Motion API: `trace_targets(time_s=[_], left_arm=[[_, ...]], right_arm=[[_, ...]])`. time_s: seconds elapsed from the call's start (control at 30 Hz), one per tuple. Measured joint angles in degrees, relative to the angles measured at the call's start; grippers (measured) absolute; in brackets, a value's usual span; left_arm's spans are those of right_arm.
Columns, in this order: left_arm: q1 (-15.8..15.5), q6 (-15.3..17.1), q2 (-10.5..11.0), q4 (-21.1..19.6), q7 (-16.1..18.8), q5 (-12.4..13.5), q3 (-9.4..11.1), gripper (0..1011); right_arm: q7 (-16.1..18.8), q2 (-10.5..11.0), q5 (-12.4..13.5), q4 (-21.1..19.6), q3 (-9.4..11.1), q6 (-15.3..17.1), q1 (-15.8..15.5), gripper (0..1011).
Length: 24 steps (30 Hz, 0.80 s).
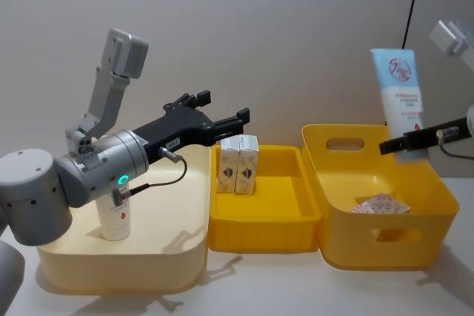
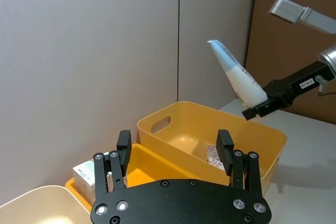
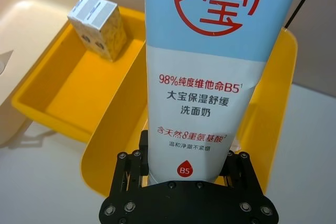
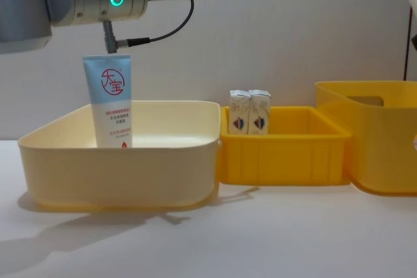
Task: Bimanual collaborative sorting of washing and personal care products
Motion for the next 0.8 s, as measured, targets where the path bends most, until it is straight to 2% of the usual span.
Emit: trace_targets(time_s=[0.17, 0.3, 0.37, 0.57, 0.8], left_arm=[[0.0, 0.0, 0.0, 0.0, 0.0, 0.0, 0.0, 1004], [0.0, 0.0, 0.0, 0.0, 0.0, 0.0, 0.0, 1004], [0.0, 0.0, 0.0, 0.0, 0.0, 0.0, 0.0, 1003], [0.0, 0.0, 0.0, 0.0, 0.0, 0.0, 0.0, 1003], [0.0, 0.0, 0.0, 0.0, 0.0, 0.0, 0.0, 1003]], right_arm=[[1.7, 0.1, 0.4, 1.7, -1.5, 2.5, 1.4, 670], [2.3, 0.2, 0.6, 2.3, -2.0, 3.4, 1.9, 739], [2.9, 0.2, 0.7, 2.9, -2.5, 4.2, 2.4, 826], [3.6, 0.3, 0.9, 3.6, -3.1, 5.3, 2.9, 986], [4.1, 0.3, 1.0, 4.1, -3.6, 6.1, 3.3, 1001]])
